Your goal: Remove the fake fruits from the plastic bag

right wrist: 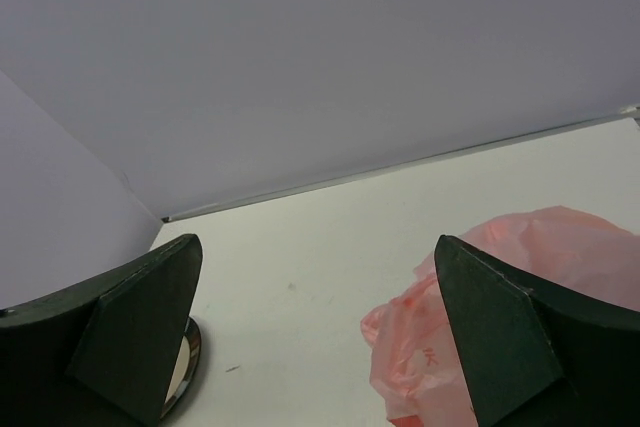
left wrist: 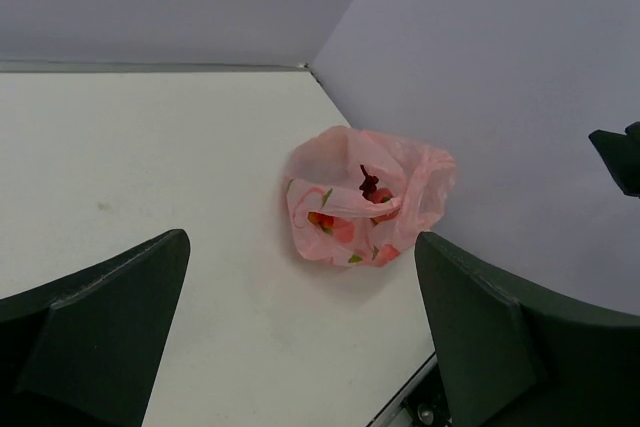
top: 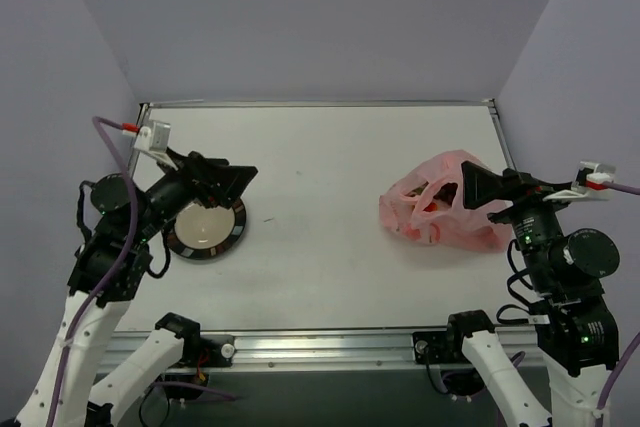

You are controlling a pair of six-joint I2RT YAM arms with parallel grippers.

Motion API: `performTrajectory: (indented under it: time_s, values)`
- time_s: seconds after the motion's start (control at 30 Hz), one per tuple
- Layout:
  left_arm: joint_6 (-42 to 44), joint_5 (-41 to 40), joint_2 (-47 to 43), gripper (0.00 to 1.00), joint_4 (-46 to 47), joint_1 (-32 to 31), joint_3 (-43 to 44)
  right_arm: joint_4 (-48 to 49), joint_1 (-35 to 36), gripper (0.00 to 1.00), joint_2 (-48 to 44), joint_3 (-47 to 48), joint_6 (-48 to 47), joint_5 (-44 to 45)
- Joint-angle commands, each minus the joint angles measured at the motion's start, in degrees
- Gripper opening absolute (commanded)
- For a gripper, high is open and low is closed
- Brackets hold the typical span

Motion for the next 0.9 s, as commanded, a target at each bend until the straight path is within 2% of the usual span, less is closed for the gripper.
performTrajectory:
  time_s: [0.0, 0.03, 0.13, 0.17, 0.23, 0.37, 0.47, 0.6, 0.7, 0.73, 0.87]
  values:
    - [-6.8, 3.2, 6.9, 0.94, 10.0, -1.9, -2.9, 0.5, 0.0, 0.97, 1.2, -1.8, 0.8, 0.9]
    - [-6.2, 0.2, 8.3, 0.94, 12.9, -5.3, -3.2, -0.2, 0.0, 0.96, 1.7, -2.4, 1.0, 1.1]
    - [-0.1, -6.8, 17.3, 0.94, 13.2, -13.2, -0.2, -2.4, 0.0, 0.97, 3.1, -3.1, 1.2, 1.7]
    - [1.3, -9.2, 20.2, 0.94, 13.7, -18.3, 0.9, -2.8, -0.1, 0.98, 3.4, -4.1, 1.6, 1.7]
    - [3.8, -9.6, 29.1, 0.94, 15.7, -21.5, 4.9, -4.7, -0.2, 0.99, 4.6, -5.1, 1.7, 2.2]
    - [8.3, -2.8, 44.3, 0.94, 23.4, -23.9, 9.9, -6.1, -0.2, 1.0, 6.8, -9.0, 2.2, 3.7]
    - [11.7, 0.8, 50.7, 0.94, 25.2, -24.1, 15.5, -6.3, 0.0, 1.0, 8.1, -11.3, 2.4, 7.2]
    - [14.5, 10.3, 59.2, 0.94, 27.4, -25.5, 21.4, -5.7, 0.2, 1.0, 10.2, -14.0, 2.0, 10.9]
    - [19.0, 12.7, 64.4, 0.94, 24.1, -26.5, 26.8, -4.0, 0.3, 1.0, 12.4, -14.8, 2.1, 11.7]
    - [20.6, 15.7, 65.9, 0.94, 23.1, -26.9, 28.5, -3.7, 0.6, 1.0, 13.3, -14.7, 2.3, 11.6]
    - [22.8, 21.4, 72.9, 0.94, 18.8, -27.7, 35.2, -1.3, 1.0, 1.0, 15.8, -15.7, 2.7, 11.9]
